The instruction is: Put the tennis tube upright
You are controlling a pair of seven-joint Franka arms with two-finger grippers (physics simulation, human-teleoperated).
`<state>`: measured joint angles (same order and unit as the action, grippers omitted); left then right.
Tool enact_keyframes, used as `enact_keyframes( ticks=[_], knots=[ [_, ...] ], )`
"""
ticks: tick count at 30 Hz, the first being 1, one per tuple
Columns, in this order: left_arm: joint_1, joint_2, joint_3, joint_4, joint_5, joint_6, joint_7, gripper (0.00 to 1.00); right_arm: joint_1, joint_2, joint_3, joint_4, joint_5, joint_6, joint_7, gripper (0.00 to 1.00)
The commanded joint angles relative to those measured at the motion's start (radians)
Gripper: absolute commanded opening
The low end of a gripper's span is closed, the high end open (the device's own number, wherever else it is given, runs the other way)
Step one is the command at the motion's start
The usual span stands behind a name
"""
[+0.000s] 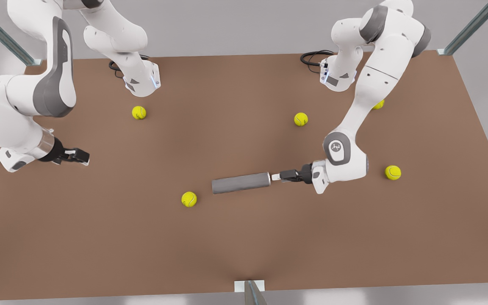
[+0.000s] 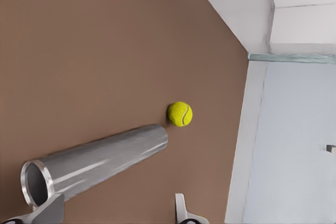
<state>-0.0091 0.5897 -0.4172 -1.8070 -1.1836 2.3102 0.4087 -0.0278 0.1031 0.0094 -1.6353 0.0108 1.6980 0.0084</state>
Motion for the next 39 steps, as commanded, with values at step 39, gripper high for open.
enact_keyframes(
  ticks=[39],
  knots=[
    [-0.068, 0.162, 0.0, -0.005, -0.278, 0.103, 0.222, 1.0, -0.014, 0.03, 0.029, 0.048, 0.001, 0.0, -0.025, 1.0]
  ],
)
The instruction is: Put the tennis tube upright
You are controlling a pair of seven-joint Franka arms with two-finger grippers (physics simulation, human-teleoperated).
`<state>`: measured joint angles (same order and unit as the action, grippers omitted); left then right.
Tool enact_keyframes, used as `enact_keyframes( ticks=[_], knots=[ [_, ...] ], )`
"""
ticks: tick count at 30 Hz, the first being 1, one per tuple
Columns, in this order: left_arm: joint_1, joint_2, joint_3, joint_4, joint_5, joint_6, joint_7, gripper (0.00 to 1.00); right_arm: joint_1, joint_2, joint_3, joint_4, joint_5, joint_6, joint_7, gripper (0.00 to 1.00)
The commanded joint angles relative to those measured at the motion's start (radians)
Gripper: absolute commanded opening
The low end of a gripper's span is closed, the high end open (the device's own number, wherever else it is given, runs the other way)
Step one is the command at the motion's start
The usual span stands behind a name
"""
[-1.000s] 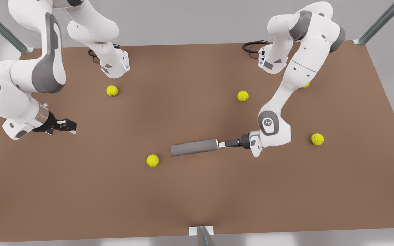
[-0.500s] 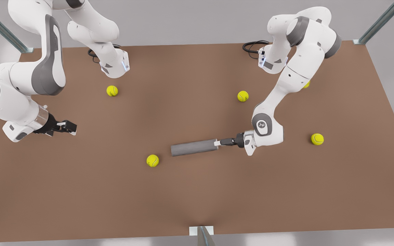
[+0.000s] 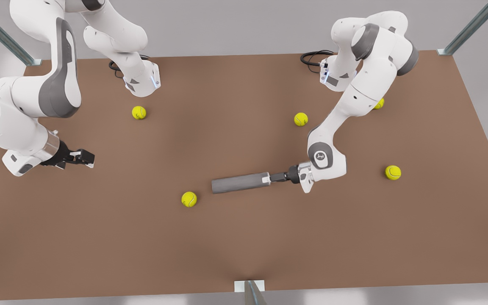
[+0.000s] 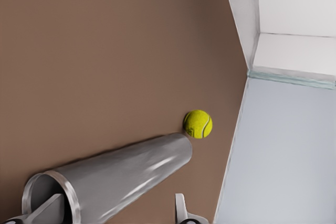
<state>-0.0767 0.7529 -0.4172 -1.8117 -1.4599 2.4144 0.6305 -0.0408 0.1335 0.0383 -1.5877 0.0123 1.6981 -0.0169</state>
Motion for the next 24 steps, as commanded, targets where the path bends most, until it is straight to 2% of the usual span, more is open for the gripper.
enact_keyframes(
  ticks=[1, 24],
  knots=[
    [0.0, 0.002, 0.0, 0.002, -0.002, 0.0, 0.0, 1.0, -0.001, 0.0, 0.0, 0.002, 0.0, 0.0, 0.002, 1.0],
    [-0.014, 0.039, -0.011, 0.003, -0.157, -0.001, 0.069, 1.0, -0.001, 0.021, 0.0, 0.017, 0.005, 0.003, -0.002, 1.0]
  ],
)
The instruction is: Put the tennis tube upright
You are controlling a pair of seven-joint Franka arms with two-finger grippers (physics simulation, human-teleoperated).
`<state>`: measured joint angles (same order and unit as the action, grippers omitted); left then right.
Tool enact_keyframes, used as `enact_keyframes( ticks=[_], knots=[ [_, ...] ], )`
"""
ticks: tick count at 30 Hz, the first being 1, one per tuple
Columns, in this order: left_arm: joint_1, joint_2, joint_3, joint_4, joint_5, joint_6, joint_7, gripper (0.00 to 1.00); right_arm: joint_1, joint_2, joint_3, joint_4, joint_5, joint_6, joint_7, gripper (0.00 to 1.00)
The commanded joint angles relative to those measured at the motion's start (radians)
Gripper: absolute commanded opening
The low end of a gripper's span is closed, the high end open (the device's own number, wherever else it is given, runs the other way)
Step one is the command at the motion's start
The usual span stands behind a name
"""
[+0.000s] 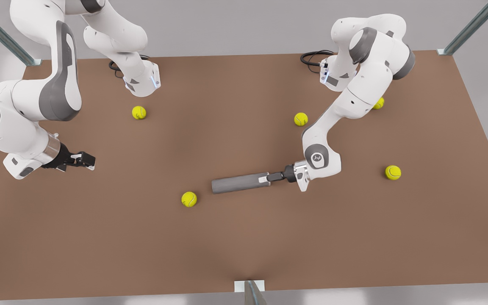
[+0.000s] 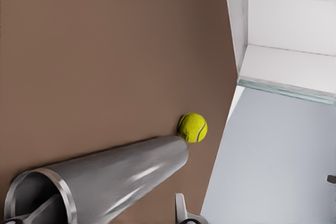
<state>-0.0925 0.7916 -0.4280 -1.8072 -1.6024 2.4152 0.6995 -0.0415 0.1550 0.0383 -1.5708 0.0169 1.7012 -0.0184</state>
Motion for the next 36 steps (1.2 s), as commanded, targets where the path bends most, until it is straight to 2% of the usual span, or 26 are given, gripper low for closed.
enact_keyframes(
  ticks=[1, 24, 25, 27, 28, 30, 33, 36],
  knots=[
    [-0.004, 0.0, 0.0, 0.0, -0.028, 0.001, 0.0, 1.0, -0.001, 0.0, 0.0, 0.0, 0.0, 0.0, -0.002, 1.0],
    [-0.006, 0.0, -0.002, 0.04, -0.129, -0.05, 0.005, 1.0, -0.003, 0.0, -0.002, -0.002, 0.002, 0.0, -0.009, 1.0],
    [-0.006, 0.0, -0.002, 0.04, -0.133, -0.051, 0.005, 0.97, -0.003, 0.001, -0.002, -0.002, 0.002, -0.002, -0.009, 1.0],
    [-0.006, 0.0, -0.002, 0.04, -0.136, -0.059, 0.005, 0.75, -0.003, 0.0, -0.002, -0.002, 0.002, -0.002, -0.009, 1.0],
    [-0.006, 0.0, -0.002, 0.04, -0.136, -0.059, 0.005, 0.68, -0.003, 0.001, -0.002, -0.002, 0.002, -0.002, -0.009, 1.0],
    [-0.006, 0.0, -0.002, 0.04, -0.136, -0.059, 0.006, 0.59, -0.003, 0.001, -0.002, -0.002, 0.002, -0.002, -0.009, 1.0],
    [-0.006, 0.0, 0.0, 0.04, -0.134, -0.059, 0.006, 0.33, -0.005, 0.001, -0.002, -0.002, 0.002, -0.002, -0.011, 1.0],
    [-0.006, 0.001, 0.0, 0.04, -0.134, -0.059, 0.006, 0.22, -0.005, 0.001, -0.002, -0.002, 0.002, -0.002, -0.012, 1.0]
  ],
)
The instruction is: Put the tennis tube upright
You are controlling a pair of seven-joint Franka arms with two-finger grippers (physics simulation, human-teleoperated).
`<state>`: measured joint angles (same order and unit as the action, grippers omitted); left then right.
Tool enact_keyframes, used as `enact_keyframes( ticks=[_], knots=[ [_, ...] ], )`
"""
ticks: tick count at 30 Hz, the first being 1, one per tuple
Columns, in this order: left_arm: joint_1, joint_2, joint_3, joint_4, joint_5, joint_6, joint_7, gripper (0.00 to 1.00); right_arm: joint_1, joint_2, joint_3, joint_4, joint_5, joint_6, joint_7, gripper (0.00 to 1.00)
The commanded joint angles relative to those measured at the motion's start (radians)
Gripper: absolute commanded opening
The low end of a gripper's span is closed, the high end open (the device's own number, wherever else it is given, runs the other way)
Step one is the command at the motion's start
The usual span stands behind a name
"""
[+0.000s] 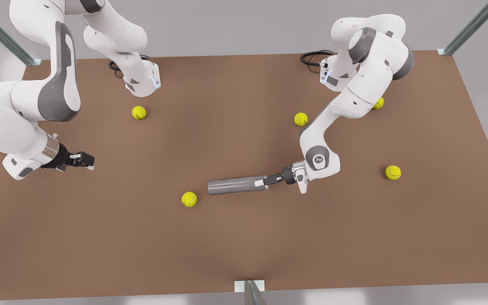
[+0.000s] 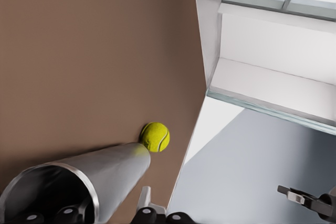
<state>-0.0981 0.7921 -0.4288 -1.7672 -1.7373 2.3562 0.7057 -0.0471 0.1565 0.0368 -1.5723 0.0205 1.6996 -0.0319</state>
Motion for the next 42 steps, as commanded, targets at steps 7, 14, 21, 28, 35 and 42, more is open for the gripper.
enact_keyframes(
  ticks=[7, 14, 21, 28, 35, 42],
  knots=[
    [0.0, -0.001, -0.001, 0.002, -0.001, 0.0, -0.008, 0.21, 0.0, 0.0, -0.002, 0.0, 0.018, 0.0, 0.001, 1.0],
    [0.001, -0.011, -0.002, 0.002, -0.028, -0.057, -0.011, 0.21, 0.001, 0.0, -0.002, 0.0, 0.018, -0.002, 0.003, 1.0],
    [0.023, -0.051, 0.007, 0.0, -0.028, -0.103, -0.08, 0.21, 0.0, 0.0, -0.002, 0.0, 0.019, 0.0, 0.003, 1.0],
    [0.034, -0.057, 0.012, 0.0, -0.019, -0.126, -0.106, 0.21, 0.001, 0.001, -0.002, 0.0, 0.019, 0.0, 0.001, 1.0],
    [0.034, -0.056, 0.012, 0.0, -0.019, -0.126, -0.1, 0.21, 0.0, 0.001, -0.002, 0.0, 0.019, 0.0, 0.001, 1.0],
    [0.034, -0.059, 0.012, -0.002, -0.019, -0.126, -0.109, 0.21, 0.006, 0.014, 0.0, 0.018, 0.021, 0.0, 0.012, 1.0]
  ],
)
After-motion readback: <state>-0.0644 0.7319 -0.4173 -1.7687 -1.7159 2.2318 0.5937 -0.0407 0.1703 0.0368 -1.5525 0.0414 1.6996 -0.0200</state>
